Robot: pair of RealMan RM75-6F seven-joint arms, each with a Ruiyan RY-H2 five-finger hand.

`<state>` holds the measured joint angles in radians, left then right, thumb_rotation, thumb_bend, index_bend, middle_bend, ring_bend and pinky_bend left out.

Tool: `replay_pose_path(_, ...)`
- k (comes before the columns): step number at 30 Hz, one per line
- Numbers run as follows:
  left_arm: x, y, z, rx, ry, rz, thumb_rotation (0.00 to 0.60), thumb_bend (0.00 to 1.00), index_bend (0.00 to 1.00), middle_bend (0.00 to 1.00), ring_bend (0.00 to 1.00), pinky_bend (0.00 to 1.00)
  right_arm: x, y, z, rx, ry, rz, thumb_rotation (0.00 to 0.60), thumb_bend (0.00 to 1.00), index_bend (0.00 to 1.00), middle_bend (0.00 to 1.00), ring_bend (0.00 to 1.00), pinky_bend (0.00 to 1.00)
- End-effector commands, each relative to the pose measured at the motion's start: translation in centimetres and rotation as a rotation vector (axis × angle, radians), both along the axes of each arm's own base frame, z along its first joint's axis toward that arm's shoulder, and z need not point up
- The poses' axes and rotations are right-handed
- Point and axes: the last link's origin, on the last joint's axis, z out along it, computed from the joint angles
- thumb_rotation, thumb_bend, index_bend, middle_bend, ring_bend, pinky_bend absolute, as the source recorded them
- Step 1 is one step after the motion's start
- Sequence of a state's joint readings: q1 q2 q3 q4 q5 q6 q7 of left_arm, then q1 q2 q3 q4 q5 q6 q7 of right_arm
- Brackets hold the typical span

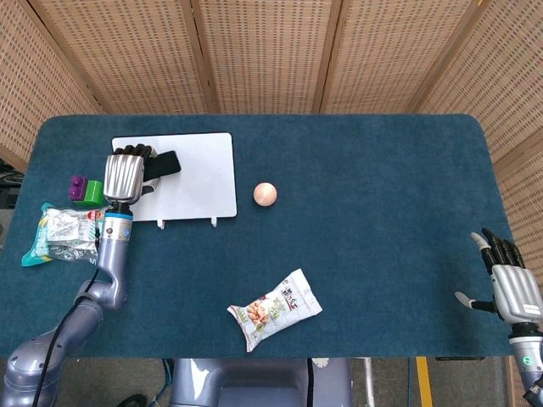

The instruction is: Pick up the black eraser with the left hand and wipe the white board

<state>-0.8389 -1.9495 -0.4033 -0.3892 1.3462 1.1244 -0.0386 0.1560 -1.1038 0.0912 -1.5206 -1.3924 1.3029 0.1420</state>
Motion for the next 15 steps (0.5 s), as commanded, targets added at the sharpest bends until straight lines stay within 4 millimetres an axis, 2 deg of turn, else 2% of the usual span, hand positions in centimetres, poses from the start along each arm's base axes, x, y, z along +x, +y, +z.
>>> replay_pose_path(1,0.69,0.37,-0.80,-0.003,0.010,0.000,0.600,0.23,0.48,0.49,0.42,0.46,-0.03,-0.05,-0.09,0.004,0.000,-0.002,0.600,0.00,0.00,0.00,0.00,0.00)
replay_pose_path(4,0.74,0.55,-0.90,0.000,0.027,0.005,0.600,0.22,0.48,0.48,0.41,0.46,-0.02,-0.07,-0.16,0.006,0.003,-0.002,0.600,0.00,0.00,0.00,0.00,0.00)
replay_pose_path(6,0.73,0.60,-0.96,0.000,0.031,0.009,0.600,0.20,0.40,0.33,0.29,0.43,-0.01,-0.06,-0.20,0.007,0.004,-0.002,0.600,0.00,0.00,0.00,0.00,0.00)
replay_pose_path(8,0.58,0.68,-1.15,-0.006,0.037,0.022,0.600,0.17,0.21,0.06,0.06,0.25,0.01,-0.05,-0.23,0.007,0.005,-0.001,0.600,0.00,0.00,0.00,0.00,0.00)
replay_pose_path(9,0.47,0.65,-1.23,-0.009,0.044,0.025,0.600,0.16,0.14,0.02,0.02,0.18,0.03,-0.05,-0.25,0.007,0.005,-0.001,0.600,0.00,0.00,0.00,0.00,0.00)
replay_pose_path(11,0.45,0.38,-1.10,0.002,0.044,0.003,0.600,0.13,0.02,0.00,0.00,0.05,0.05,-0.06,-0.28,0.007,0.006,-0.001,0.600,0.00,0.00,0.00,0.00,0.00)
replay_pose_path(15,0.35,0.09,-0.77,0.015,0.021,-0.021,0.600,0.11,0.00,0.00,0.00,0.00,0.12,0.00,-0.30,0.006,0.007,0.002,0.600,0.00,0.00,0.00,0.00,0.00)
